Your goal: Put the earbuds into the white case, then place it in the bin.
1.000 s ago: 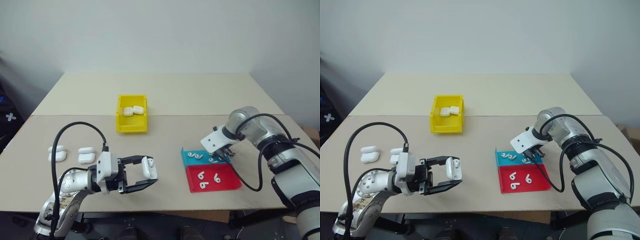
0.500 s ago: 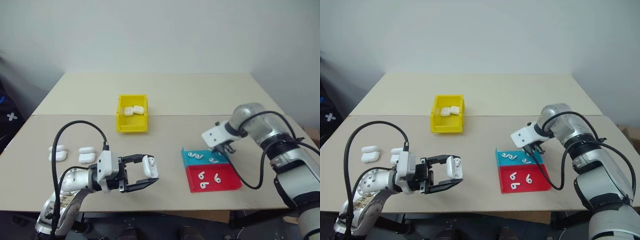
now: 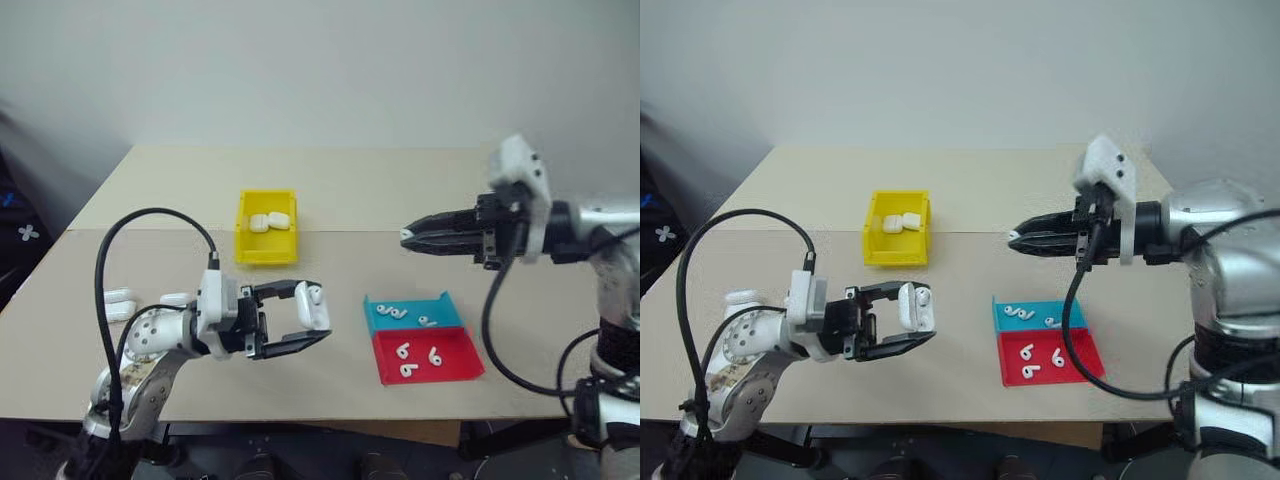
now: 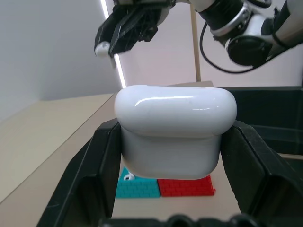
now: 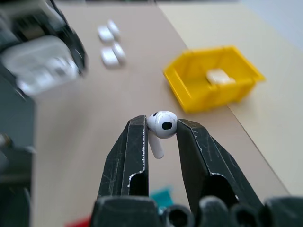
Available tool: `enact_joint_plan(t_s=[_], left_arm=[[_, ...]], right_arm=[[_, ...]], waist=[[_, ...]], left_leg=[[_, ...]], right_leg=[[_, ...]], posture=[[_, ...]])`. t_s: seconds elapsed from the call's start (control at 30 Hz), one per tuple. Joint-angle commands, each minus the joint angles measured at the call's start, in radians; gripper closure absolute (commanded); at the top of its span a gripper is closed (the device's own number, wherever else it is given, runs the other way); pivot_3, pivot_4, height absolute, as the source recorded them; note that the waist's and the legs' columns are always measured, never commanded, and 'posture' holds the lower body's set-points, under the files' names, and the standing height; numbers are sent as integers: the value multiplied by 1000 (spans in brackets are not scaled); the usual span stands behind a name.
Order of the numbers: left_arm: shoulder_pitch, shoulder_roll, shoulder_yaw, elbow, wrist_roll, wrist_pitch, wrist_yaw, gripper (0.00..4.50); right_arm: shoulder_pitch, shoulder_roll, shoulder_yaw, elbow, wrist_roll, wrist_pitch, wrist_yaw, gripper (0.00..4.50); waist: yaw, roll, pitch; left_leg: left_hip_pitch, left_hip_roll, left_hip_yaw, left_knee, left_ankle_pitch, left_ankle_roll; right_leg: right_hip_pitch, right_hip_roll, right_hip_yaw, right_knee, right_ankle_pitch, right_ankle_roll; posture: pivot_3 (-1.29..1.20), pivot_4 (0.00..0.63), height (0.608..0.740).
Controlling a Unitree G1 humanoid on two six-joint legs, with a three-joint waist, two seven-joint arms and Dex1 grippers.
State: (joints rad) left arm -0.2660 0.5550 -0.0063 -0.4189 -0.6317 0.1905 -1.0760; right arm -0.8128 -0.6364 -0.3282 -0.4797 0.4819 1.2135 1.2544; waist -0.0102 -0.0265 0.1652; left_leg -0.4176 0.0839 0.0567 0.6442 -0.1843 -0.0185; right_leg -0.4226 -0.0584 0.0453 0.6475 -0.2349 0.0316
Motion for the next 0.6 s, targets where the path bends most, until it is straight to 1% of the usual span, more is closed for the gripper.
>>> enact_joint_plan(t_s=[0.03,0.13,0.27,0.43,0.6], left_arm=[[-63,-24,-19,25,-31,19,-13,1700],[-129,-57,-38,71,-37,28,-27,1700],[-199,-99,-62,123,-22,31,-32,1700],[-248,-136,-73,151,-20,33,-36,1700],[-248,-138,-70,152,-19,28,-42,1700]], right_arm=[[3,100,-162,-119,198,174,-118,3478],[-14,224,-219,-144,309,278,-226,3478],[13,305,-220,-182,409,292,-340,3478],[67,308,-157,-197,469,220,-429,3478],[111,264,-116,-192,531,156,-481,3478]], waist=[[0,0,0],[-2,0,0],[-2,0,0],[-3,0,0],[-6,0,0]], left_leg=[[0,0,0,0,0,0],[1,0,0,0,0,0],[-1,0,-1,0,0,0],[-3,-1,-2,0,0,0],[-2,-1,-2,0,0,0]], right_leg=[[1,0,0,0,0,0],[1,0,0,0,0,0],[0,0,0,0,0,0],[-1,0,0,-1,0,1],[-1,0,0,-1,0,1]], posture=[[0,150,740],[0,150,740],[0,150,740],[0,150,740],[0,150,740]])
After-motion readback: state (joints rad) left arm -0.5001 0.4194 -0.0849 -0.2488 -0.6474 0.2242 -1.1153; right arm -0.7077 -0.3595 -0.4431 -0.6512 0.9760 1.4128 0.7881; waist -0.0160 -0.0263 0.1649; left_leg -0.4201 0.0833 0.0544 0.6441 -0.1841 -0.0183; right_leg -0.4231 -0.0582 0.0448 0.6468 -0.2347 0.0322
